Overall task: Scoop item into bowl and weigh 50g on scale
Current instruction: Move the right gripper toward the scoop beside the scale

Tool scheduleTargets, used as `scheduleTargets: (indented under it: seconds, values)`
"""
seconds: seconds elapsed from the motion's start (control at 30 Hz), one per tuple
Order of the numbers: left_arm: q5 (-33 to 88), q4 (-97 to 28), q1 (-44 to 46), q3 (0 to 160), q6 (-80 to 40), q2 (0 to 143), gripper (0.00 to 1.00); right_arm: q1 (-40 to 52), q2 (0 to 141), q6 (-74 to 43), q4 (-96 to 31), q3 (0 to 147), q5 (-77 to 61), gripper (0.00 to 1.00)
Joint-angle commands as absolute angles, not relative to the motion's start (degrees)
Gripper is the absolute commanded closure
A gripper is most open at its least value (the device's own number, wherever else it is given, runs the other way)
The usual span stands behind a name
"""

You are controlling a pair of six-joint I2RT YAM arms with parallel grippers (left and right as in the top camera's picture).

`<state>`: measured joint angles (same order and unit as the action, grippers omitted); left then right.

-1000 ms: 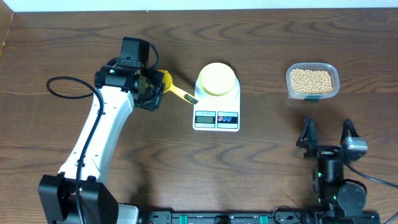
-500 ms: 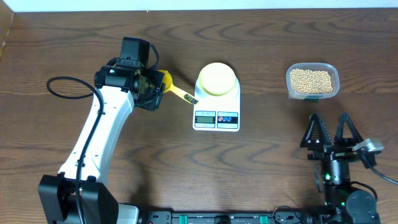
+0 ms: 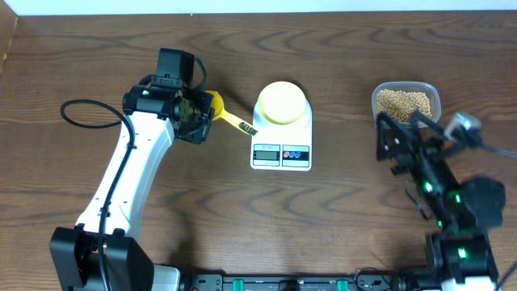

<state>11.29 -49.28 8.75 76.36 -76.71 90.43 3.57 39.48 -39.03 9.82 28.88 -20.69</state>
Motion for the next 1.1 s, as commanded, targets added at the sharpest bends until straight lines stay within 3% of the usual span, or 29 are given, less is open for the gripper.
scheduleTargets:
  seconds: [0.0, 0.33, 0.67, 1.07]
  values:
    - [11.16, -49.76, 8.82, 75.96, -77.25, 89.91, 0.92, 3.75, 46.19, -46.54, 13.45, 30.33, -29.21, 0.01]
    - [14.94, -49.82, 8.82, 75.96, -77.30, 89.91, 0.92, 5.89, 65.45, -63.37, 26.02, 30.30, -32.53, 0.01]
    - [19.64, -49.82, 8.84, 75.96, -78.52, 89.91, 0.92, 16.40, 75.99, -64.71, 36.25, 30.30, -29.80, 0.01]
    - [24.91, -49.80, 10.15, 75.96, -80.09, 89.91, 0.92, 25.45, 77.28, -64.69, 40.07, 30.30, -24.86, 0.02]
